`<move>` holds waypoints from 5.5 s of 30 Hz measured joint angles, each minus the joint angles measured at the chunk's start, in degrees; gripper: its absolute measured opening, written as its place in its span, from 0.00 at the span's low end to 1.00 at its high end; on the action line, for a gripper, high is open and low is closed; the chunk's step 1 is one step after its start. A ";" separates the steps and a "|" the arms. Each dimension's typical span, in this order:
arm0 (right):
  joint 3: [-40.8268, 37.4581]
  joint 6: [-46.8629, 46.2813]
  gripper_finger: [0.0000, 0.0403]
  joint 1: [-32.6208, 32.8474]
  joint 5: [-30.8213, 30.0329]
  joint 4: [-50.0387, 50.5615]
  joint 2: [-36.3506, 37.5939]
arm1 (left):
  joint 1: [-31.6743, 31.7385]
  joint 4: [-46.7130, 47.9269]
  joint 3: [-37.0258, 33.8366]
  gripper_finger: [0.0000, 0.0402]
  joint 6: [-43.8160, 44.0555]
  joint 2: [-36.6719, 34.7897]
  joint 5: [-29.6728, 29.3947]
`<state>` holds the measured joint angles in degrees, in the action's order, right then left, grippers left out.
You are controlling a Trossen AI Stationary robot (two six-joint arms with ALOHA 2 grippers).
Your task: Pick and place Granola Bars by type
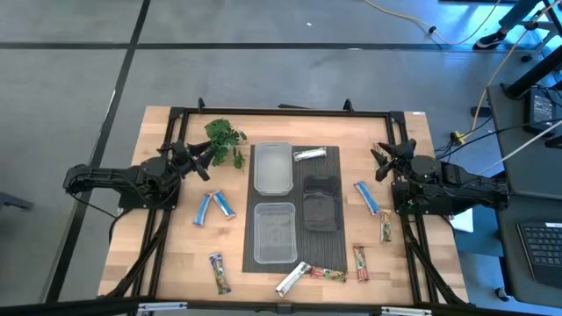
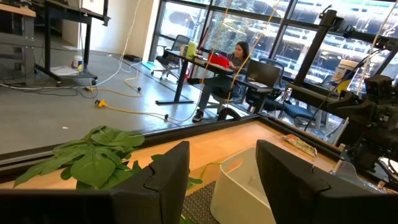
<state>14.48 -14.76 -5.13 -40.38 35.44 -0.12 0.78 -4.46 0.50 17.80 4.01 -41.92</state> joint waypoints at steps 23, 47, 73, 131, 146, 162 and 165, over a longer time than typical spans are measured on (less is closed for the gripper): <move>0.00 0.00 0.46 -0.01 0.01 -0.01 0.00 | -0.01 -0.01 0.01 0.44 0.00 0.00 -0.01; 0.00 0.00 0.46 0.00 0.00 0.00 0.00 | 0.00 -0.01 0.00 0.44 0.00 -0.01 0.00; 0.00 0.00 0.46 -0.01 0.02 -0.02 0.01 | 0.01 -0.01 -0.01 0.44 -0.02 -0.02 -0.01; 0.00 -0.02 0.46 0.01 -0.46 -1.66 0.00 | 0.06 -0.03 -0.01 0.44 -0.07 -0.02 -0.92; 0.00 0.02 0.46 0.01 1.55 -0.33 0.00 | 0.06 -0.54 0.00 0.44 -9.47 -0.02 -2.11; -0.01 0.19 0.46 0.01 1.18 -0.37 0.00 | 0.06 -0.54 0.01 0.44 -10.64 -0.02 -2.11; 0.00 -3.84 0.46 0.01 1.94 -0.80 0.00 | 0.06 -0.54 0.01 0.44 -10.64 -0.02 -2.11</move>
<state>14.48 -18.61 -5.13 -38.44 34.64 -0.12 0.84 -4.99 0.51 7.16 3.99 -44.03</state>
